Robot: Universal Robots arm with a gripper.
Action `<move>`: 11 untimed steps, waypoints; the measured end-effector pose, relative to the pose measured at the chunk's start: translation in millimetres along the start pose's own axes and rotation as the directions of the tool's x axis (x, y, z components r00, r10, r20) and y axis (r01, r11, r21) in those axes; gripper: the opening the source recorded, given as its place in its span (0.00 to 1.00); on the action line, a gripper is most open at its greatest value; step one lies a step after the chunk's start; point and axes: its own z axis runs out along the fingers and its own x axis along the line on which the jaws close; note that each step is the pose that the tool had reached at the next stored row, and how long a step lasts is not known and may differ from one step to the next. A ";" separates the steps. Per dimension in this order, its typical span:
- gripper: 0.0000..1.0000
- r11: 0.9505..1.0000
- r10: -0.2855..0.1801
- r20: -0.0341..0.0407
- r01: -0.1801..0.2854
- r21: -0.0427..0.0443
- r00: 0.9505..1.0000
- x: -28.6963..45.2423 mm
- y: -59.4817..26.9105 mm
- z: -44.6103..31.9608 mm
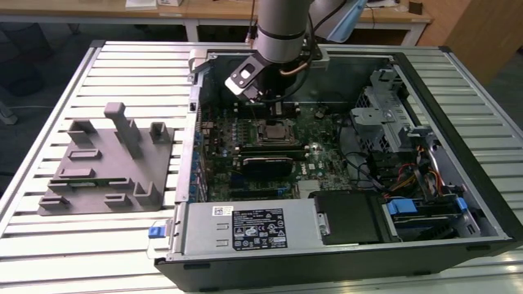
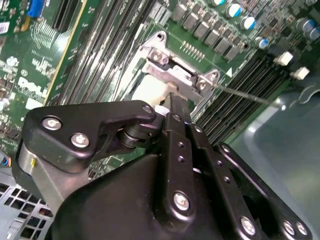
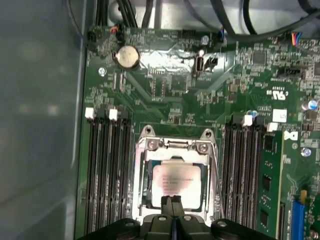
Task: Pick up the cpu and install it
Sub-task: 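Close the cpu cover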
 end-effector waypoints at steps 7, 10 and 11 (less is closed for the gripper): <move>0.11 1.000 -0.001 0.000 0.001 0.000 1.000 0.1 -4.8 5.9; 0.11 1.000 -0.002 0.000 0.002 0.000 1.000 0.2 -7.9 8.7; 0.11 1.000 -0.002 0.000 0.002 0.000 1.000 0.3 -8.5 9.6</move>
